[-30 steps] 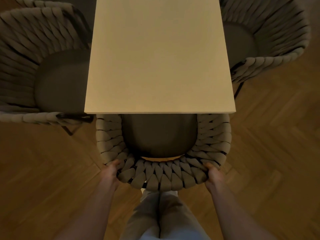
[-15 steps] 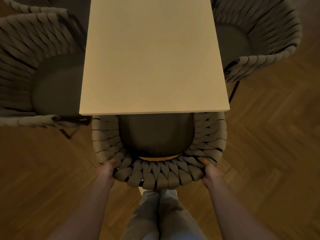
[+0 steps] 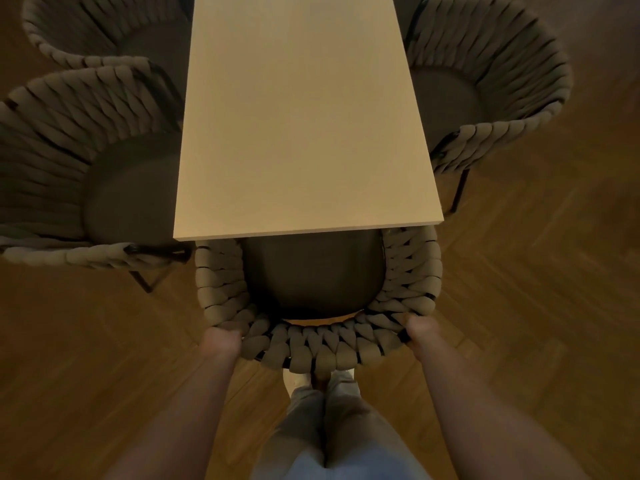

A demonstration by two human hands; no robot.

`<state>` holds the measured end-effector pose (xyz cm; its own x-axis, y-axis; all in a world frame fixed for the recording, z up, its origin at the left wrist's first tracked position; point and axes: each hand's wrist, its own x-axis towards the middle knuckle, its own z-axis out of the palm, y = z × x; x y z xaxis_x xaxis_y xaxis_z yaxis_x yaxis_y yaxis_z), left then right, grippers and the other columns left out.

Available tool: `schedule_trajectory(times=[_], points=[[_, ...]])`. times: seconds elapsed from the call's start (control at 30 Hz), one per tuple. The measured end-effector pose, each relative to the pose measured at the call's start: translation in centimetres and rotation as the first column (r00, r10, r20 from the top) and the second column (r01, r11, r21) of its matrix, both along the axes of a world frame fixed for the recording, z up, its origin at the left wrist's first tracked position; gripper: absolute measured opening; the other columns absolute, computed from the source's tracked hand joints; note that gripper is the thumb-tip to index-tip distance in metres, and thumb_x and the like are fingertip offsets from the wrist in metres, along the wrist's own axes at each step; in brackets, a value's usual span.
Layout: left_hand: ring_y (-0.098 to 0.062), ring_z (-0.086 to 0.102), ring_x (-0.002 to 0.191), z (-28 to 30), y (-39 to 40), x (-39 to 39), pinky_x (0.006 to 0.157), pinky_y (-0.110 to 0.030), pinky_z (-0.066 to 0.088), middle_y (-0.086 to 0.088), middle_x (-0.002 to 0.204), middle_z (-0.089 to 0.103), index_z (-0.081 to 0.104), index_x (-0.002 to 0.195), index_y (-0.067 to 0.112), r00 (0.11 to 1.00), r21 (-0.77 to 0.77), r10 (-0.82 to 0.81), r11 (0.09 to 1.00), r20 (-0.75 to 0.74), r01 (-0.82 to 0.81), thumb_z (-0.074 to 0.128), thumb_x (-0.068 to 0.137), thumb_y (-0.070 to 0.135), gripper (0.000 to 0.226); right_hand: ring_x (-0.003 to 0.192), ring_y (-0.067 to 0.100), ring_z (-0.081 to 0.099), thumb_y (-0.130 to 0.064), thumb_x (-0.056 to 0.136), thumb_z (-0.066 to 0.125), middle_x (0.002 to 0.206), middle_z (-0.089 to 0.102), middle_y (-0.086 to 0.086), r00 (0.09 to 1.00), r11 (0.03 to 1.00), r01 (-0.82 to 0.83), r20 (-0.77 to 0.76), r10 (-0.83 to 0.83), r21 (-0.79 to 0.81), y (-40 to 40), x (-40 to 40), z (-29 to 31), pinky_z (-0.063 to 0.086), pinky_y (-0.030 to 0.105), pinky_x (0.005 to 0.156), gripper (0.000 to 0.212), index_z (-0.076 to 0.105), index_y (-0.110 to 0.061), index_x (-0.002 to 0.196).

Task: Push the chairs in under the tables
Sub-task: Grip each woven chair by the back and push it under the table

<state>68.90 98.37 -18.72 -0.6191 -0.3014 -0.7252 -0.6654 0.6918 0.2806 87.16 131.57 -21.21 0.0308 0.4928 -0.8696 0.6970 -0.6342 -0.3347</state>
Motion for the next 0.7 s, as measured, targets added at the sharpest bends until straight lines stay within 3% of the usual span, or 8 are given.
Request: schedule_trajectory(times=[0.07,0.13,0.2,0.27,0.4,0.53,0.63,0.7], points=[[-0.03,0.059,0.074,1.1,0.3,0.3,0.064,-0.035,0.048,-0.015,0.082,0.061,0.063,0.093,-0.005,0.999,-0.02,-0.041,0.999,-0.007,0.041,0.062,0.097,0.017,0.022,0.101,0.036,0.061,-0.022,0.1,0.056,0.11,0.062,0.017,0.998,0.998,-0.052,0.044,0.051,0.028,0.2,-0.2,1.3,0.054,0.053,0.097,0.019,0.055,-0.006,0.111],[-0.036,0.062,0.09,1.9,1.0,0.5,0.078,-0.038,0.052,-0.02,0.1,0.066,0.061,0.09,-0.002,0.996,-0.078,-0.091,0.993,-0.004,0.09,0.061,0.097,0.023,0.026,0.097,0.037,0.064,-0.025,0.099,0.057,0.101,0.064,0.017,0.991,0.993,-0.105,0.084,0.1,0.06,0.4,-0.1,1.9,0.056,0.053,0.095,0.026,0.057,-0.003,0.114],[-0.039,0.056,0.111,3.1,2.5,1.0,0.091,-0.042,0.049,-0.023,0.128,0.057,0.061,0.114,-0.003,0.991,-0.141,-0.115,0.985,-0.064,0.105,0.062,0.098,0.03,0.036,0.094,0.036,0.065,-0.029,0.098,0.059,0.095,0.064,0.016,0.984,0.986,-0.152,0.101,0.145,0.072,0.2,0.0,2.7,0.057,0.051,0.092,0.03,0.058,-0.003,0.113],[-0.037,0.054,0.12,4.3,4.4,1.8,0.094,-0.045,0.049,-0.02,0.141,0.048,0.051,0.142,0.006,0.973,-0.076,-0.121,0.991,-0.196,0.108,0.063,0.099,0.028,0.049,0.092,0.034,0.064,-0.031,0.097,0.061,0.095,0.064,0.015,0.979,0.98,-0.18,0.108,0.17,0.087,0.1,0.0,3.9,0.058,0.046,0.089,0.03,0.059,-0.004,0.11],[-0.022,0.067,0.099,5.7,8.4,3.2,0.085,-0.041,0.059,-0.008,0.124,0.066,0.058,0.139,0.015,0.959,0.167,-0.159,0.965,-0.233,0.2,0.059,0.102,0.023,0.037,0.089,0.031,0.066,-0.033,0.098,0.059,0.097,0.065,0.014,0.963,0.966,-0.239,0.149,0.223,0.102,0.9,0.4,5.8,0.058,0.041,0.081,0.029,0.06,-0.006,0.109],[-0.013,0.065,0.09,6.7,12.8,4.5,0.067,-0.026,0.05,0.0,0.108,0.067,0.063,0.131,0.017,0.972,0.298,-0.166,0.931,-0.167,0.21,0.06,0.102,0.023,0.029,0.079,0.027,0.063,-0.03,0.101,0.051,0.091,0.066,0.012,0.888,0.881,-0.445,0.204,0.412,0.161,3.8,1.3,7.9,0.052,0.034,0.067,0.032,0.066,-0.001,0.101],[-0.014,0.067,0.091,7.2,16.5,5.7,0.07,-0.026,0.05,0.0,0.102,0.069,0.066,0.123,0.018,0.978,0.331,-0.156,0.923,-0.139,0.194,0.06,0.102,0.024,0.023,0.078,0.022,0.059,-0.038,0.104,0.047,0.095,0.067,0.008,0.805,0.772,-0.592,0.21,0.555,0.232,7.2,1.9,9.5,0.046,0.031,0.066,0.037,0.065,-0.007,0.097],[-0.014,0.067,0.092,7.6,19.4,6.9,0.075,-0.028,0.052,0.0,0.101,0.07,0.067,0.12,0.019,0.982,0.345,-0.125,0.924,-0.14,0.166,0.06,0.102,0.024,0.02,0.077,0.019,0.058,-0.04,0.104,0.046,0.094,0.064,0.006,0.772,0.723,-0.635,0.213,0.598,0.272,10.0,2.5,10.3,0.042,0.03,0.064,0.037,0.065,-0.008,0.106]])
